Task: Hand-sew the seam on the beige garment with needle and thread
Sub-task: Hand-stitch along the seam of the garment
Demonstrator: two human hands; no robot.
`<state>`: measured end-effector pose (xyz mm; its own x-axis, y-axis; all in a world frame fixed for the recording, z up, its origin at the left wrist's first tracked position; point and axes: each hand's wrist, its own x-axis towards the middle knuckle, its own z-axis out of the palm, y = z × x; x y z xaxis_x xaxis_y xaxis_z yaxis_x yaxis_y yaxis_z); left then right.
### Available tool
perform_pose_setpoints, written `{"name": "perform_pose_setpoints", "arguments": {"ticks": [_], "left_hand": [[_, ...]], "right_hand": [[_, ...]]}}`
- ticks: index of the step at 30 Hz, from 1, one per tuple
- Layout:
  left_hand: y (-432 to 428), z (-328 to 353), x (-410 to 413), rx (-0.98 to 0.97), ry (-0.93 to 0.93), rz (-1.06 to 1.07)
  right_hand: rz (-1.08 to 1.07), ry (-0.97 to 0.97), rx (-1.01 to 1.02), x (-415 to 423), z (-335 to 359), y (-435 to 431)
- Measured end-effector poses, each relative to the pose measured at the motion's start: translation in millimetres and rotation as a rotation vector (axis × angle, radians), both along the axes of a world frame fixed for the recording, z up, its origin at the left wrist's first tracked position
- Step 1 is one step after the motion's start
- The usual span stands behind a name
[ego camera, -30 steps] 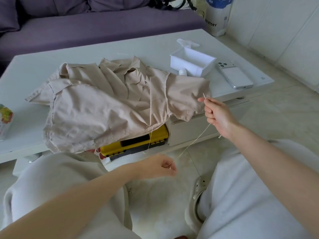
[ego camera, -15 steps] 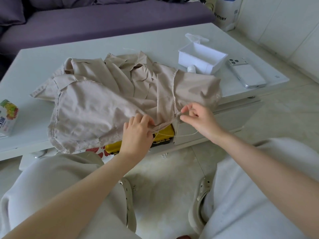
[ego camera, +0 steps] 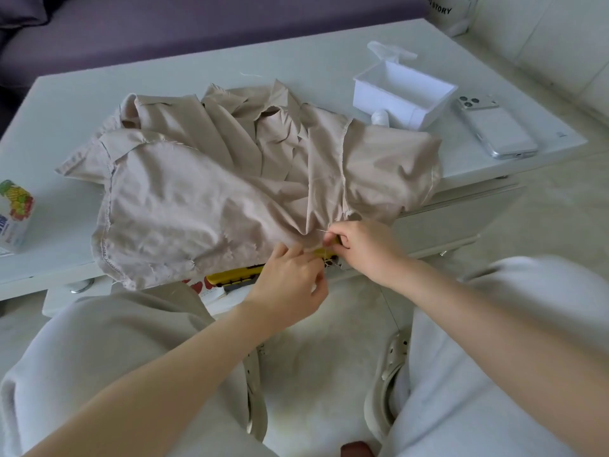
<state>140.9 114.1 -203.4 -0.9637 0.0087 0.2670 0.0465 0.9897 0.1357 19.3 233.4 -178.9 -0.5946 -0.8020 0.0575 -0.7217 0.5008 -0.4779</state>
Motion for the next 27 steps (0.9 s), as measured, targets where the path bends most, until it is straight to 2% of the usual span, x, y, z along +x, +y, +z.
{"name": "perform_pose_setpoints", "arguments": {"ticks": [3,5,10,13,17,21,27], "left_hand": [[-5,5,-3,-0.011,0.111,0.052],[-12,11,-7,-0.048,0.112,0.108],[-15,12,-16,-0.156,-0.007,0.212],[-14,9,-21,-0.183,0.023,0.198],[-17,8,-23,-0.218,0.109,0.182],[-15,6,-26,-0.176,0.146,0.184],[-10,10,-25,-0.09,0.138,0.213]], "right_hand": [[0.028,0.016,0.037,0,2,1],[-0.004,-0.038,0.012,1,4,1],[-0.252,-0.338,-0.1,0,-1,1],[-0.359,-0.506,-0.122,4,-5,-1],[-0.458,-0.728,-0.267,12,-5,-7],[-0.485,-0.9,-0.334,6,-1,-11],[-0.475,-0.986,-0.359,6,10,-11]]}}
